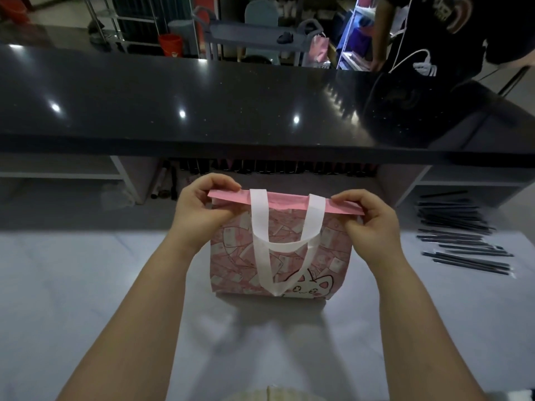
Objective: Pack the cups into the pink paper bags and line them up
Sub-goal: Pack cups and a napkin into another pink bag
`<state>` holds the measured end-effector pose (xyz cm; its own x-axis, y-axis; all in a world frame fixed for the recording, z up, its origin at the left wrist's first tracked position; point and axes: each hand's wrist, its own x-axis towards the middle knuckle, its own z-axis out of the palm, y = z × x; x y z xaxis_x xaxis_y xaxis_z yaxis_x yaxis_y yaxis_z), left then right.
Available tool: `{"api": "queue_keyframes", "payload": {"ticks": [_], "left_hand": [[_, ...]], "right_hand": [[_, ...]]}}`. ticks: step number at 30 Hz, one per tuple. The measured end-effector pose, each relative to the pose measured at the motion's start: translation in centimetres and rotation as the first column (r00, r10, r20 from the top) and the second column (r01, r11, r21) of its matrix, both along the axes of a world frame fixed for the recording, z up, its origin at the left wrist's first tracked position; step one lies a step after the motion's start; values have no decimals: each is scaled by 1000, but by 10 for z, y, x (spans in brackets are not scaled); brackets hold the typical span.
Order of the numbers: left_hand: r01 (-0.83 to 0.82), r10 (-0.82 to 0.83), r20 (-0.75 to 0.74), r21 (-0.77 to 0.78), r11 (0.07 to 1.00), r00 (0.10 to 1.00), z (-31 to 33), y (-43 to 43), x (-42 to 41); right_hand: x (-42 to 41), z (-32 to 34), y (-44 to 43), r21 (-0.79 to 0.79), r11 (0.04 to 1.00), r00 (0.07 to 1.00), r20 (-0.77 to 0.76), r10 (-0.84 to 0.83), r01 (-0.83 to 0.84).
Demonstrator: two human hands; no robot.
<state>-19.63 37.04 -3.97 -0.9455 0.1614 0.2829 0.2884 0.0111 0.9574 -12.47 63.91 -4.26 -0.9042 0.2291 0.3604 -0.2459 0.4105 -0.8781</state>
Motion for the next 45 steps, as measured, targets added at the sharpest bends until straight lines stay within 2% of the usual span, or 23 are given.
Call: {"api": "queue_keyframes", "payload": {"ticks": [5,9,14,18,24,30,34,37,41,45], "left_hand": [[-60,58,-50,-31,998,997,-3,3,1],[-102,100,-63,-16,995,993,-6,7,3],[-87,87,-67,-3,996,994,-4,8,6],[-94,94,-56,-5,996,994,-6,7,4],[-61,62,-12,34,998,998,-8,4,1],[26,-28,51,43,999,998,-7,-14,-1],[-21,18,-26,-106,994,999,-11,-25,-6],[-76,53,-106,-230,970,993,-14,-32,-5],[-75,13,-184,-334,940,983,-9,-36,0],[-134,55,-222,-359,924,974,0,-13,3]], "right_hand": [[1,0,-6,162,987,989,-146,18,6],[-1,-2,-13,80,997,985,-170,24,-11],[-7,-6,-18,-161,986,983,-170,-68,40],[-7,-5,-10,-92,996,988,-154,-32,18],[2,-8,17,-112,990,995,51,89,-83],[-2,-13,17,-151,988,999,-26,18,-22],[-5,-22,10,-292,956,997,-81,-7,-17],[-5,-23,12,-194,981,999,-46,-4,-5],[5,-14,25,-27,999,997,68,33,-31],[1,-5,8,-91,993,997,-4,-75,75]]}}
